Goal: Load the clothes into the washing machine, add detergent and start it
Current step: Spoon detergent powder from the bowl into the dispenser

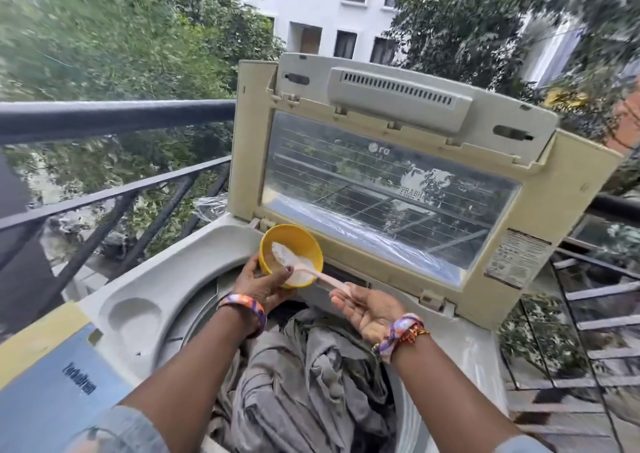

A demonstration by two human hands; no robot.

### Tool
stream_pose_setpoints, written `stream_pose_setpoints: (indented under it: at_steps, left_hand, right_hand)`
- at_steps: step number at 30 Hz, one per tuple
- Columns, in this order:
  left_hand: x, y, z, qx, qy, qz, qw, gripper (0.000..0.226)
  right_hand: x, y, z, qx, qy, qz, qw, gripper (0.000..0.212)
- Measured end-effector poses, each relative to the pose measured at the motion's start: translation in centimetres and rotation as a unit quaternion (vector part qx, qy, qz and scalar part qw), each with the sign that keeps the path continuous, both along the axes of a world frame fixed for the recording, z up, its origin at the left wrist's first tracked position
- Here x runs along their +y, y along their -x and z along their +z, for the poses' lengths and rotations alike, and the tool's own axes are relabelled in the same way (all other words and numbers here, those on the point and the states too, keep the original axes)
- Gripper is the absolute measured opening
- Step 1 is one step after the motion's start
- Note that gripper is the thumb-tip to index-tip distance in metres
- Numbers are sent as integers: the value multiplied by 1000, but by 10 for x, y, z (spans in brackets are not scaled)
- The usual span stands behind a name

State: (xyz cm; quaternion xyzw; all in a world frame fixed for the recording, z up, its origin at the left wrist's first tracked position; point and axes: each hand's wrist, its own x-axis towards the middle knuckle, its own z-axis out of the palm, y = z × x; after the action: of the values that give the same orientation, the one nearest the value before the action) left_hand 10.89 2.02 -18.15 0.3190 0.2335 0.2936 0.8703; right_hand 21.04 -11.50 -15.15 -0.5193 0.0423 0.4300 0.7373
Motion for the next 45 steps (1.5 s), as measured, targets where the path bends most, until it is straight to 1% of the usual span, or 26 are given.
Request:
stream_pose_setpoints:
  at_steps: [4,7,11,16,19,28,33,39,43,45]
  left_hand:
    - [1,0,-1,13,11,12,1000,55]
    - [2,0,-2,19,5,18,1000,45]
    - [1,0,0,20,5,20,1000,51]
    - [3,1,-2,31,-5,6,1000,45]
    - [4,0,-3,40,2,8,999,54]
    - [1,1,0,32,7,6,999,53]
    - [0,1,2,30,4,4,1000,52]
    - [1,0,1,36,-12,8,999,38]
    - [1,0,1,38,-10,13,999,50]
    - [2,1,2,39,-8,16,999,50]
  right_hand:
    - [-8,-9,3,-1,-15,-28,1000,27]
    - [-19,-18,6,-14,-16,-45,999,27]
    - [-36,-29,5,-23,-14,-70,997,26]
    - [-48,-39,-2,-45,-18,-88,995,21]
    - [-51,-42,-5,-53,-24,-88,994,21]
    - [-54,-40,-8,-76,-23,-92,993,23]
    - [-55,-36,-8,-78,-10,-81,994,19]
    - [-57,-30,-9,-81,-3,-91,993,20]
    - [-57,-27,-9,-79,-6,-94,992,21]
    - [-57,-25,-6,-67,-22,-90,993,18]
